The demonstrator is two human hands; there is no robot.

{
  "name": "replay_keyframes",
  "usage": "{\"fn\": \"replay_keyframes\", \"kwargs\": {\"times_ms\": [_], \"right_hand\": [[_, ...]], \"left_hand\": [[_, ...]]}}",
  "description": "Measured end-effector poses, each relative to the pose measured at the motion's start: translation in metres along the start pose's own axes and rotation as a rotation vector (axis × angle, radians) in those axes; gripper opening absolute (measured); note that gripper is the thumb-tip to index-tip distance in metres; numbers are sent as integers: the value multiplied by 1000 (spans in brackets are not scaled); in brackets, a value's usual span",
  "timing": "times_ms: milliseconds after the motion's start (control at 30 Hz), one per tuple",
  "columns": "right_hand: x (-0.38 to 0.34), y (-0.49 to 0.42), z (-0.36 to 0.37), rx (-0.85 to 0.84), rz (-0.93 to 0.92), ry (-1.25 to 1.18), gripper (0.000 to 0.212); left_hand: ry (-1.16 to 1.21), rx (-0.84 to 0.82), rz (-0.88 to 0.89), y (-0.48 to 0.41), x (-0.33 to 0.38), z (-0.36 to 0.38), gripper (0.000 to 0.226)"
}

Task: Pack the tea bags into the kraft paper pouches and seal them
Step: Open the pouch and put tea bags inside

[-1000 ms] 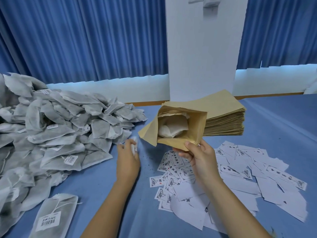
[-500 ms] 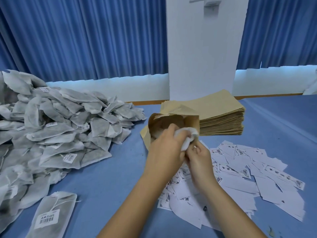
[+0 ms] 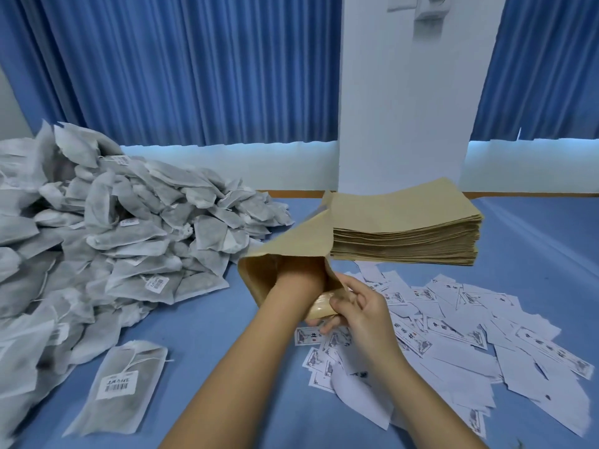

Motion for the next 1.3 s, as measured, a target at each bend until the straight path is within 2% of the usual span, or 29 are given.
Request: {"fn": "replay_keyframes", "kwargs": {"times_ms": [67,167,200,233,267,300,333,400,433,467,500,567,633,700,733,767,800,833,867,900,1000,1033,1067,1133,1233,1267,1300], "right_hand": [[-3,0,5,-9,-25,5,36],[-1,-2,11,12,-25,-8,26],[-1,-2,14,15,-31,-16,23],[-2,-3,18,21,-36,-26,20],[-3,-3,19,34,-40,-41,16],[-4,-4,20,56,-41,-55,14],[-4,-4,21,76,-44,-63,14],[-2,-5,25,96,-45,-58,14],[0,-4,27,95,-43,-53,14],[2,-4,30,91,-38,-46,14],[4,-3,32,85,-34,-35,14],[7,-2,32,85,-28,-18,15],[8,-1,29,98,-24,-19,16],[10,0,26,103,-23,-11,15],[10,0,25,104,-27,-4,14],[10,1,25,105,-31,-2,14],[11,2,24,110,-36,3,13],[11,3,23,123,-42,23,15],[11,5,20,142,-48,54,19],[12,6,17,159,-49,77,25],[18,8,14,150,-28,69,34],[20,7,15,133,-24,68,32],[21,6,16,120,-14,67,30],[27,4,15,128,17,27,26],[37,2,2,224,94,-38,24],[39,1,-4,249,112,-42,26],[40,0,-10,258,121,-39,32]], "left_hand": [[284,250,96,31,-13,-29,19],[675,747,290,108,-58,-64,19],[725,935,285,133,-81,-65,19],[754,1079,193,149,-109,-59,19],[764,1149,10,155,-139,-48,18],[747,1122,-206,151,-167,-32,15],[683,980,-446,140,-193,-8,13],[420,465,-806,120,-225,51,25],[315,237,-871,118,-231,75,30],[248,103,-885,118,-234,91,32],[225,65,-868,116,-235,98,33],[296,186,-790,113,-232,93,40],[601,450,-605,114,-216,70,51],[946,814,-238,138,-186,23,50],[1020,983,-3,156,-164,-4,45],[1035,1058,254,170,-137,-25,40],[981,1040,480,177,-105,-41,38],[867,976,611,175,-73,-52,39],[740,907,637,164,-48,-58,39],[632,816,559,142,-32,-60,39],[295,263,33,48,-27,-34,37],[221,144,-54,28,-29,-24,40],[199,102,-93,13,-31,-21,43],[159,140,-80,-9,-30,-22,48],[42,87,-44,-6,-12,-6,51],[25,119,-26,2,-6,-2,46],[47,244,11,17,-1,-9,38]]}}
Point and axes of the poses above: each hand's wrist, its own y-axis away from the middle knuckle, its own z-axis out of the palm, x = y × z, the point moved 10 cm from there along -y, towards the middle knuckle, and after that the axes turned 10 degrees about -z, right-handed, at the moved point
